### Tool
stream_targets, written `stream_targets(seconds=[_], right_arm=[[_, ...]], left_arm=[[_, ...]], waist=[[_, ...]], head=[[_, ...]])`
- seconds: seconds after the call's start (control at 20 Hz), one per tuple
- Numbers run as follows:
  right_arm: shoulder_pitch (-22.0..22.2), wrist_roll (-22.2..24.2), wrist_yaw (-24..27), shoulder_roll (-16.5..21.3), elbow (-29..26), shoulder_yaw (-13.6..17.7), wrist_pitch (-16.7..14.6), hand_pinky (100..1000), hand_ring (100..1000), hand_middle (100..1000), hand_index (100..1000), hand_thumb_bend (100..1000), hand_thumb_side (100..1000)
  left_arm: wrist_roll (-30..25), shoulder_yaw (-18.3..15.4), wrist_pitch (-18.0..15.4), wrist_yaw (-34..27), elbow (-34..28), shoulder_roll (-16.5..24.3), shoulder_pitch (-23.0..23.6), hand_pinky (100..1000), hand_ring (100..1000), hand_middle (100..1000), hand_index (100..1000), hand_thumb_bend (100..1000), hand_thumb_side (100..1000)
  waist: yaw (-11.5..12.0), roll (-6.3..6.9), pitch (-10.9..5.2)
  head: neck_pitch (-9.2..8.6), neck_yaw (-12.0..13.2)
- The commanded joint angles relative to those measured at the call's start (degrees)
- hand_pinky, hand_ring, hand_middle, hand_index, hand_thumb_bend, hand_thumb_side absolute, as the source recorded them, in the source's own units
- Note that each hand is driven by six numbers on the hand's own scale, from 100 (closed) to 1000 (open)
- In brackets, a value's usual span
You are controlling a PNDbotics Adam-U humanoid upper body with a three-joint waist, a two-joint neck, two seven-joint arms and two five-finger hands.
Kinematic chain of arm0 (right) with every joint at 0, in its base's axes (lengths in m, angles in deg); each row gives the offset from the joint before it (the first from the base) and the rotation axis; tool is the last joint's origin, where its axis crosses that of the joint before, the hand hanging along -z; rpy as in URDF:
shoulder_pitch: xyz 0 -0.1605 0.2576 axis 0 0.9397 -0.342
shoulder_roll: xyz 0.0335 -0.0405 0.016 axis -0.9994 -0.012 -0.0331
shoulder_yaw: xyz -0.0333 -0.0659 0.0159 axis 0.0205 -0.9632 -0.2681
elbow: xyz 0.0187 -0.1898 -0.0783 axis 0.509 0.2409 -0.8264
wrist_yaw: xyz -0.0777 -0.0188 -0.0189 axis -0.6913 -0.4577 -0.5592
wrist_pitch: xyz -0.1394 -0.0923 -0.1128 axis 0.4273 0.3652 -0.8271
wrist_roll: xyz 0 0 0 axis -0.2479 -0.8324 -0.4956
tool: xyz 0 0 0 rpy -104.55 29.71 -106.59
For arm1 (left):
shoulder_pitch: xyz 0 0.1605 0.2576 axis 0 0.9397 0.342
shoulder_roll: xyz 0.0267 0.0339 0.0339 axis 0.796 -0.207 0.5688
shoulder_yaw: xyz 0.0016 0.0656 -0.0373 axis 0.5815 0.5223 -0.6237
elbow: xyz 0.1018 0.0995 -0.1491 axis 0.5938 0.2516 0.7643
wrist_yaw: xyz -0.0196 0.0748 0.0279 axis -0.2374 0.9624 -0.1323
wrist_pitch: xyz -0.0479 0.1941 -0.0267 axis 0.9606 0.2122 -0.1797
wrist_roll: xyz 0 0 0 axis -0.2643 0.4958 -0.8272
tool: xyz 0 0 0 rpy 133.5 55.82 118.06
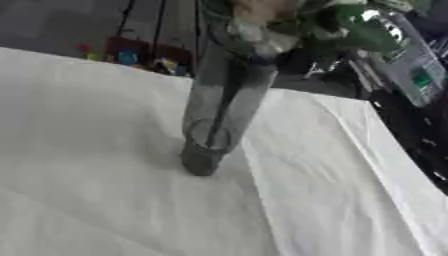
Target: Arrange flowers into the vase.
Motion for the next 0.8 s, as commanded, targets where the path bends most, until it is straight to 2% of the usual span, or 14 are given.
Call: stream_targets(seconds=[0.05, 0.25, 0.35, 0.4, 0.5, 0.6, 0.8], right_arm=[[-0.9, -0.4, -0.1, 1.8, 0.0, 1.4, 0.4, 844, 918, 871, 953, 527, 621], [-0.8, -1.1, 0.1, 2.0, 0.0, 1.6, 0.7, 849, 922, 879, 956, 565, 637], [-0.9, -1.1, -0.2, 2.3, -0.3, 1.8, 0.5, 861, 932, 889, 964, 623, 603], [-0.9, -0.9, -0.5, 2.5, -0.5, 1.9, 0.2, 872, 940, 898, 974, 650, 565], [-0.9, 0.9, -2.5, 3.1, -1.2, 2.1, -0.8, 913, 973, 930, 1000, 676, 415], [-0.9, 4.0, -6.0, 3.7, -1.5, 2.4, -2.0, 939, 996, 957, 1000, 665, 300], [-1.2, 8.3, -9.9, 4.2, -1.1, 3.4, -3.4, 950, 1000, 970, 1000, 640, 256]], left_arm=[[0.1, -0.2, 0.2, 0.3, -0.8, 0.4, -0.3, 777, 690, 713, 860, 106, 914], [0.2, -0.3, 0.2, 0.2, -0.8, 0.4, -0.2, 777, 690, 713, 859, 105, 913], [0.1, -0.2, 0.2, 0.2, -0.8, 0.4, -0.1, 777, 690, 713, 859, 105, 913], [0.1, -0.2, 0.3, 0.2, -0.8, 0.4, -0.1, 777, 690, 713, 859, 104, 913], [0.1, -0.3, 0.3, 0.2, -0.8, 0.4, 0.0, 778, 690, 713, 859, 104, 913], [0.1, -0.2, 0.4, 0.2, -0.8, 0.4, 0.0, 778, 690, 713, 859, 104, 913], [0.1, -0.2, 0.4, 0.2, -0.8, 0.4, 0.2, 778, 690, 714, 859, 104, 912]], waist=[[-0.3, 0.42, -1.48], [-0.4, 0.54, -1.60], [-0.4, 0.60, -1.69], [-0.4, 0.63, -1.73], [-0.5, 0.64, -1.82], [-0.6, 0.69, -1.87], [-0.9, 0.85, -2.04]], head=[[-0.11, 0.0], [-0.14, 0.1], [-0.16, 0.1], [-0.15, 0.1], [-0.15, 0.0], [-0.19, 0.0], [-0.06, -0.1]])
